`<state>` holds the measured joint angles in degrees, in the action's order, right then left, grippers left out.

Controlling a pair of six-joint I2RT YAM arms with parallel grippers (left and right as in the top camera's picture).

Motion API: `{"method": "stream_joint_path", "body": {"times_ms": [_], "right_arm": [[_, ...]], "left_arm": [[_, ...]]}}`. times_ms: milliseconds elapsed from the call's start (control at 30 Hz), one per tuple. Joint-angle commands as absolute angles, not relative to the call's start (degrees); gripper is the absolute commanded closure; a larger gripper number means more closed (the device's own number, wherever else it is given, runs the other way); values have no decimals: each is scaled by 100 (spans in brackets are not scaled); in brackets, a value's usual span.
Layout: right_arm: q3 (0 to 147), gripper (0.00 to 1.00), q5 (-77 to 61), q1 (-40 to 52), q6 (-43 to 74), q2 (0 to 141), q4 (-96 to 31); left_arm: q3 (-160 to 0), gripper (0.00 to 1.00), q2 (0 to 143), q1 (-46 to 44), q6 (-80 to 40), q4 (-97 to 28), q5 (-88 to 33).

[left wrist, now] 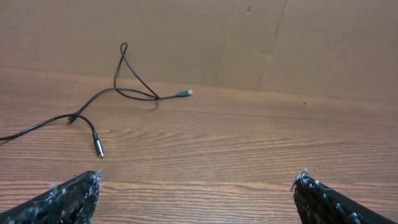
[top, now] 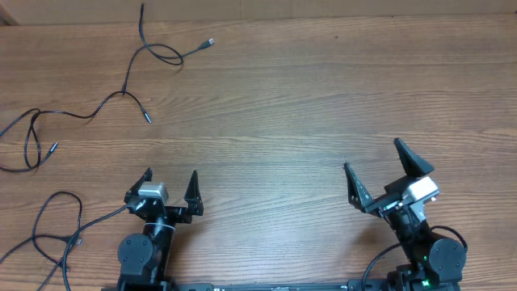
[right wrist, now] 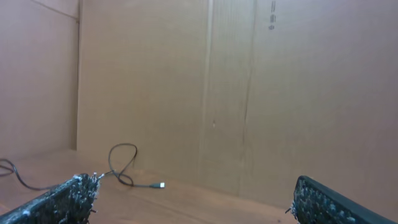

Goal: Untangle cables

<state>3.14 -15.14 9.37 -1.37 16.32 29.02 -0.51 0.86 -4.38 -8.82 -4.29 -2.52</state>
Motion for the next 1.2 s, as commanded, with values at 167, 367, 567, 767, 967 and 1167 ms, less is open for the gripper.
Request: {"method": "stream_joint_path", "body": {"times_ms": [167,367,567,767,967,1167], "right_arm": [[45,0,-1509,913,-226,1542,2604],[45,0,-1472,913,-311,1507,2462],[45,0,-1417,856,-311,893,1621],[45,0,-1361,698,-309,158,947],[45,0,-1358,591,-309,14,567],[45,0,-1356,591,-311,14,-32]], "left_arm": [[-27,0,25,-410,-899,-443,-193],[-27,0,25,-410,-899,-443,-193],[-27,0,25,-410,-899,-443,-193],[-27,0,25,-410,-899,-443,-193],[-27,0,25,-410,-899,-443,-193],[-27,0,25,-410,-899,-443,-193]]}}
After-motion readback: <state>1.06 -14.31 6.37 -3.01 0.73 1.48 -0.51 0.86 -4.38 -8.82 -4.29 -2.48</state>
